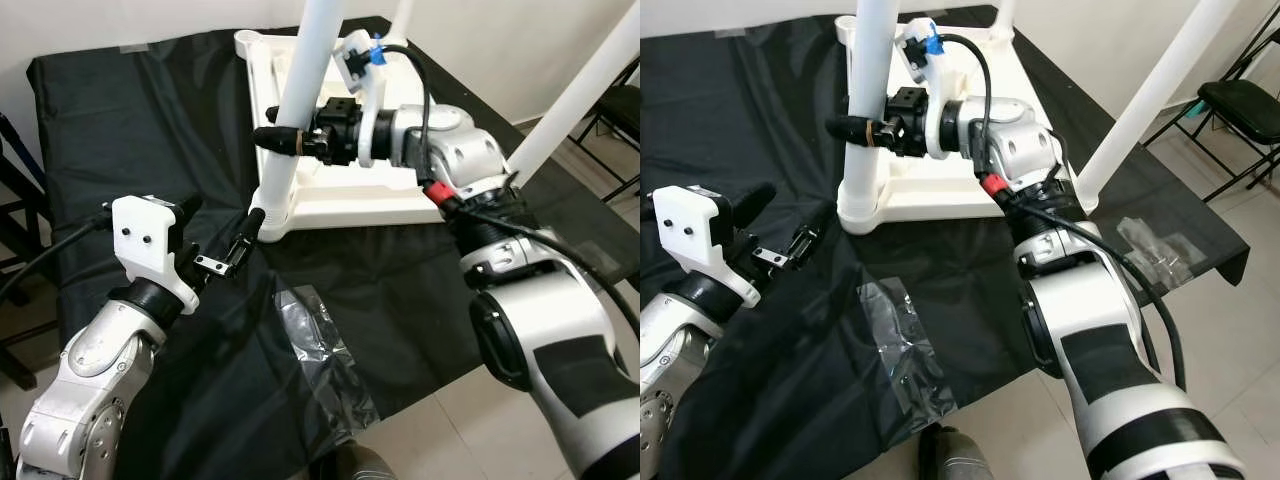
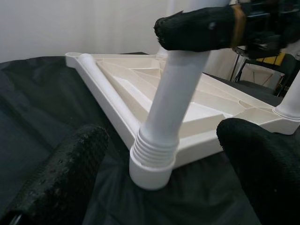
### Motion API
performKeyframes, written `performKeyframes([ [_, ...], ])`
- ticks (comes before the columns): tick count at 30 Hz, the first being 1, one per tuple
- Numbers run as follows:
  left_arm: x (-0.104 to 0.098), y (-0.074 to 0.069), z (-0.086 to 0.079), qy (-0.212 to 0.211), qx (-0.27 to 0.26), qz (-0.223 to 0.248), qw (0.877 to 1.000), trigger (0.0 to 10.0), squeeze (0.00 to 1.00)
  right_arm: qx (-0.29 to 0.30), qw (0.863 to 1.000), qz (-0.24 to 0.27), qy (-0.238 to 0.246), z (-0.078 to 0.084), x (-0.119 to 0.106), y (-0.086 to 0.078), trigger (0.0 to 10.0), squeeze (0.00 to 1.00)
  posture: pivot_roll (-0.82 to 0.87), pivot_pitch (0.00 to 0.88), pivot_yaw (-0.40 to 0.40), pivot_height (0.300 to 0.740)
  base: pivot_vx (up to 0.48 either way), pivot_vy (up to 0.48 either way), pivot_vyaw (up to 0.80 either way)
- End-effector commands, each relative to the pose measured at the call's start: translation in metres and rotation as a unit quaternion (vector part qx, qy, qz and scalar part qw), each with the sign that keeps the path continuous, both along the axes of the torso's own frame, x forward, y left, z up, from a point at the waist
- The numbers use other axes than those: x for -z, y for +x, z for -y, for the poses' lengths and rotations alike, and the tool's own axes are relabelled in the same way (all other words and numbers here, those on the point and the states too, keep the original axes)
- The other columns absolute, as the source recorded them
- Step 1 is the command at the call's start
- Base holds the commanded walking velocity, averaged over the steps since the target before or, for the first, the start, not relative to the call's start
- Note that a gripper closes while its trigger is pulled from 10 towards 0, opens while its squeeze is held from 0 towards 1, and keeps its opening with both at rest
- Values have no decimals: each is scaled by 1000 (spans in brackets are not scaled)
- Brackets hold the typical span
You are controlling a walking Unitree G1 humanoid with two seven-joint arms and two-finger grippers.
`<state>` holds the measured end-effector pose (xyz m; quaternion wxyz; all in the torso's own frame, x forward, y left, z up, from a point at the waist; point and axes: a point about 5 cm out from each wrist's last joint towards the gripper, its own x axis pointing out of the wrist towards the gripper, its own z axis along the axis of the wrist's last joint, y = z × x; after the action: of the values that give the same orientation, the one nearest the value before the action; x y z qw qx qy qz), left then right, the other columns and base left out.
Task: Building children table
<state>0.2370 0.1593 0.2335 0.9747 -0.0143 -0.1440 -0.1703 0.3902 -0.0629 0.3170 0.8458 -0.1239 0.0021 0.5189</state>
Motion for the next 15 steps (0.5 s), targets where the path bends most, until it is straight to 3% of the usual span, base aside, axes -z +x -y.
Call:
performKeyframes([
  [1,2,-5,6,-6,11,-7,1000,10000,0,76,995,-27,-59,15,30,12,10000,0,-37,273,-151,740,0,0,0],
  [8,10,-8,13,-12,14,-21,1000,10000,0,62,997,11,-35,-4,0,12,10000,0,-44,279,-165,740,0,0,0],
  [12,11,-9,13,-12,14,-23,1000,10000,0,79,996,7,-34,-4,0,14,10000,0,-44,280,-166,740,0,0,0],
  [15,12,-10,14,-13,14,-25,1000,10000,0,127,992,-8,-23,3,2,19,10000,0,-45,280,-167,740,0,0,0],
])
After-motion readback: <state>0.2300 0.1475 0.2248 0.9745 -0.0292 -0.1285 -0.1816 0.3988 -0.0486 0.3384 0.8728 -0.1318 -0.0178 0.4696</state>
